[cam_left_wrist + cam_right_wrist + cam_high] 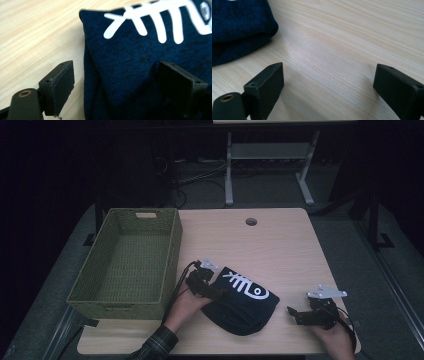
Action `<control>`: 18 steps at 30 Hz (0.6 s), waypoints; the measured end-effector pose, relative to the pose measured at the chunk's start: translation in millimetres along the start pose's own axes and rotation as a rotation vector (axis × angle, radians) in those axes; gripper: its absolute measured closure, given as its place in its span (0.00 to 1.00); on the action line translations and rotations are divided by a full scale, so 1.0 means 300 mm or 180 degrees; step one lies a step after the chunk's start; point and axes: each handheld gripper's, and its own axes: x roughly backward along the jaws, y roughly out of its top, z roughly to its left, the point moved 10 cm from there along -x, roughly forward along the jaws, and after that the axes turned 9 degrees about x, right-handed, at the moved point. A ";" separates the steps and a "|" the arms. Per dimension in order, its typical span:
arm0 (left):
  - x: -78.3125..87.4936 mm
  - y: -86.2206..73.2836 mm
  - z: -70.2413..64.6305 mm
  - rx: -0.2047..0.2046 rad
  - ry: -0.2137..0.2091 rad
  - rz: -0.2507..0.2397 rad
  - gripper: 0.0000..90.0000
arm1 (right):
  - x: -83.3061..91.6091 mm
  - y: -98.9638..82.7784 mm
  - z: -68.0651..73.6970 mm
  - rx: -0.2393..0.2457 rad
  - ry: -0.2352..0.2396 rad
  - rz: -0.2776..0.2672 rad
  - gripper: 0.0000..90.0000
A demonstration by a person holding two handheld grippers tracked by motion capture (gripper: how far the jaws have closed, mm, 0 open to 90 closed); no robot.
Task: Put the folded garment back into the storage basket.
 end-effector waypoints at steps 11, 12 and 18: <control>-0.036 -0.028 0.008 0.0012 -0.0032 0.0071 0.16 | -0.001 0.000 0.000 -0.0004 0.0006 0.0001 0.10; -0.036 -0.028 0.007 0.0004 -0.0025 0.0068 0.16 | -0.001 0.000 0.000 -0.0004 0.0006 0.0003 0.10; -0.033 -0.030 -0.008 -0.0046 -0.0077 0.0084 0.27 | -0.001 0.000 0.000 -0.0006 0.0005 0.0006 0.10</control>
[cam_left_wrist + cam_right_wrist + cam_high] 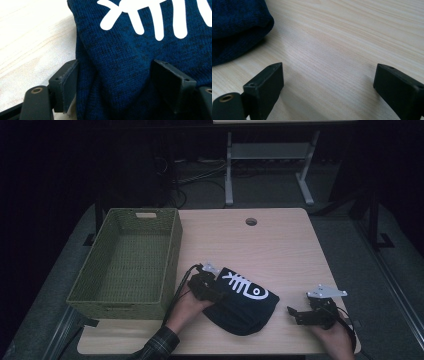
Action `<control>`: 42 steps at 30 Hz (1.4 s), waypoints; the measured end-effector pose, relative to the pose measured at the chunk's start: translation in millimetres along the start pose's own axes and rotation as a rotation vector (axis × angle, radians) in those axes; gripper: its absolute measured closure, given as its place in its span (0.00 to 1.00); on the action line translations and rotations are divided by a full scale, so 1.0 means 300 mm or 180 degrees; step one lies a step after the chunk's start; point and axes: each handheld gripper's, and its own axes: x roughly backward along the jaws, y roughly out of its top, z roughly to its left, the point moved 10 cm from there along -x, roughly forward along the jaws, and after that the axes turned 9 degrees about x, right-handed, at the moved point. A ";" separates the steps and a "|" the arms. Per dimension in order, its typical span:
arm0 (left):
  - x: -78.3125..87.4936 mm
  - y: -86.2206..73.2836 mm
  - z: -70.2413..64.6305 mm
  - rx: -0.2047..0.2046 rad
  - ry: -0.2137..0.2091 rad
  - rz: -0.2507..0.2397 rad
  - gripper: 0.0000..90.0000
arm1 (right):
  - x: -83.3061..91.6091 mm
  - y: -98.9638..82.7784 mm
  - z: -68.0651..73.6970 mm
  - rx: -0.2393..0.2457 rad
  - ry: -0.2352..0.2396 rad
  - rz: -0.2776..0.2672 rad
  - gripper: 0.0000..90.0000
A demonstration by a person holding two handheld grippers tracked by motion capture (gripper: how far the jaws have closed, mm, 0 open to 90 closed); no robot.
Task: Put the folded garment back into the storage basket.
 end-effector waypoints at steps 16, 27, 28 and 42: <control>0.005 -0.002 -0.021 -0.0021 -0.0195 0.0079 0.70 | -0.001 0.000 0.000 -0.0005 -0.0005 0.0001 0.10; 0.029 0.012 -0.036 0.0061 -0.0310 0.0042 0.77 | -0.001 0.001 0.000 -0.0005 -0.0003 0.0001 0.10; 0.037 0.013 -0.040 0.0034 -0.0321 0.0058 0.77 | -0.001 0.001 0.000 -0.0005 -0.0003 0.0001 0.10; 0.138 0.059 -0.116 0.0006 -0.0543 0.0012 0.77 | 0.000 0.001 0.000 -0.0006 0.0003 0.0000 0.10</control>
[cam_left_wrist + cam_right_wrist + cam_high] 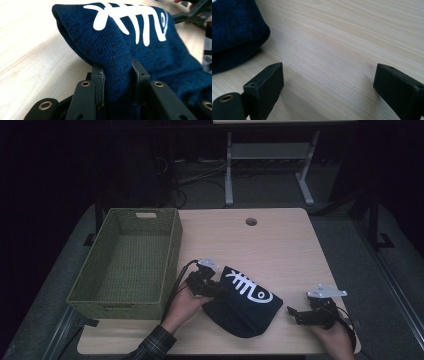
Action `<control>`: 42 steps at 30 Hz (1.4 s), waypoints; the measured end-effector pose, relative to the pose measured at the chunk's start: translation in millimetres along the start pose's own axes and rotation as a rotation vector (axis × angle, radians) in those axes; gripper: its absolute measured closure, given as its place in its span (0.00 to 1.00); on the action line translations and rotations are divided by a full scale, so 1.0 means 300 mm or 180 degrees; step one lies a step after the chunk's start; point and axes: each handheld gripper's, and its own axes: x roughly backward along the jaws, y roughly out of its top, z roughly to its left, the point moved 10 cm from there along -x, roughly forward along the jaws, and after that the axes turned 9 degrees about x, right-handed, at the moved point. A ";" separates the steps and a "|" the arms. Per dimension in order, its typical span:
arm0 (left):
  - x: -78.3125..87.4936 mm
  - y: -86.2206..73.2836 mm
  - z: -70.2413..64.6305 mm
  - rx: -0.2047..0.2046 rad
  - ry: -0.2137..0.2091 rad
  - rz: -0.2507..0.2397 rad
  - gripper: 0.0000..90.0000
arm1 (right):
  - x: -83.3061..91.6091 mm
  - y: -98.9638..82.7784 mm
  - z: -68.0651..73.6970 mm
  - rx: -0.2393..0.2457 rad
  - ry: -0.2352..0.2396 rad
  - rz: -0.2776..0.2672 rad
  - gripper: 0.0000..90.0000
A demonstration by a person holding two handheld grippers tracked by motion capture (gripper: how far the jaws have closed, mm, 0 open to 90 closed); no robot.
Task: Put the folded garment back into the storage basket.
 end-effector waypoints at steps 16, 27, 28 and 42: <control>0.144 0.109 -0.060 -0.0085 -0.0133 0.0083 0.77 | 0.000 0.000 -0.001 0.0005 -0.0006 0.0001 0.10; 0.250 0.155 -0.056 -0.0099 -0.0088 0.0078 0.78 | 0.000 0.000 0.000 0.0003 0.0000 -0.0001 0.10; 0.260 0.158 -0.056 -0.0104 -0.0085 0.0070 0.78 | 0.000 0.000 0.000 0.0004 0.0000 0.0000 0.10; 0.423 0.192 -0.049 -0.0111 -0.0005 -0.0027 0.78 | 0.000 0.000 0.000 -0.0002 -0.0005 -0.0003 0.10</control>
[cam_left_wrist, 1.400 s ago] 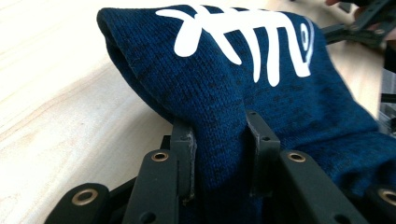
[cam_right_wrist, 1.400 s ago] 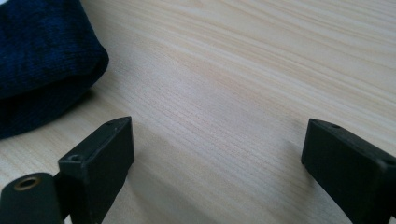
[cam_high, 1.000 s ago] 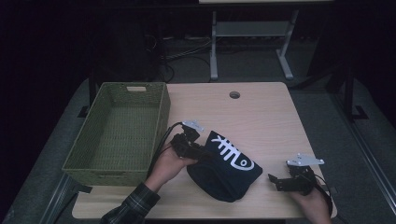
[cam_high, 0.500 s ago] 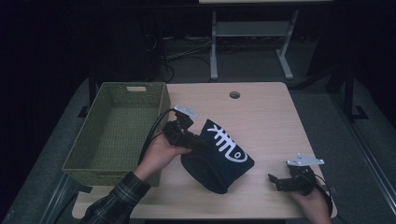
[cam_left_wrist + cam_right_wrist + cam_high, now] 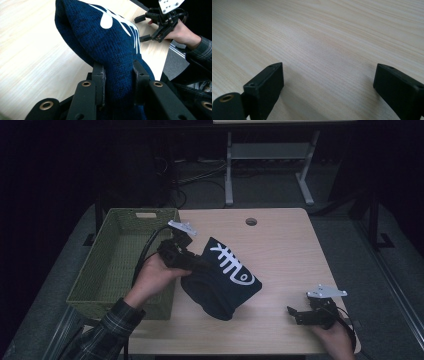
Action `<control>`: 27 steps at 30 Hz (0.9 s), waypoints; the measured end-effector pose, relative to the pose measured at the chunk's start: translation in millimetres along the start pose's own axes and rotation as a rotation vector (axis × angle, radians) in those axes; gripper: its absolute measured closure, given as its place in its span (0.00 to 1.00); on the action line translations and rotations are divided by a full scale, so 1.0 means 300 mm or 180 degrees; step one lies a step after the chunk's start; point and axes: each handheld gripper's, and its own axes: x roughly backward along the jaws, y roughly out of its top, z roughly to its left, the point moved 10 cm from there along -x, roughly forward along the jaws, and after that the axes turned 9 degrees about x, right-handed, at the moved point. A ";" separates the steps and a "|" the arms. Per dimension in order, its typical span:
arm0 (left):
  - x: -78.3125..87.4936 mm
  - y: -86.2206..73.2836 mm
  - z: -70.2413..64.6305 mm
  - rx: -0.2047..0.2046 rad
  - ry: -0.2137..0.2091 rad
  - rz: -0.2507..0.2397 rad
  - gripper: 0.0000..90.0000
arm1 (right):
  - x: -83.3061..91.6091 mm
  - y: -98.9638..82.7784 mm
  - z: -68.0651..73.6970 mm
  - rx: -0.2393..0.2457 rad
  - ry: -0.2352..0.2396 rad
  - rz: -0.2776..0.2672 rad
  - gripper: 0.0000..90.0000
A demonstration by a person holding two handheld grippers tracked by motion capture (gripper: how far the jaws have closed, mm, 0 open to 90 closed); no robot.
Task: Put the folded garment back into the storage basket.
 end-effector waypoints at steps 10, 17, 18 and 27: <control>0.120 0.004 0.036 0.0069 0.0091 -0.0048 0.78 | 0.000 0.000 0.000 0.0001 -0.0001 0.0000 0.10; 0.197 0.003 0.051 0.0095 0.0142 -0.0104 0.78 | 0.000 0.000 -0.001 0.0002 -0.0002 0.0001 0.10; 0.222 0.001 0.057 0.0105 0.0161 -0.0112 0.78 | 0.000 0.000 -0.001 0.0003 -0.0002 0.0001 0.10; 0.346 -0.010 0.091 0.0182 0.0275 -0.0223 0.78 | 0.000 0.000 -0.001 -0.0007 -0.0006 -0.0004 0.10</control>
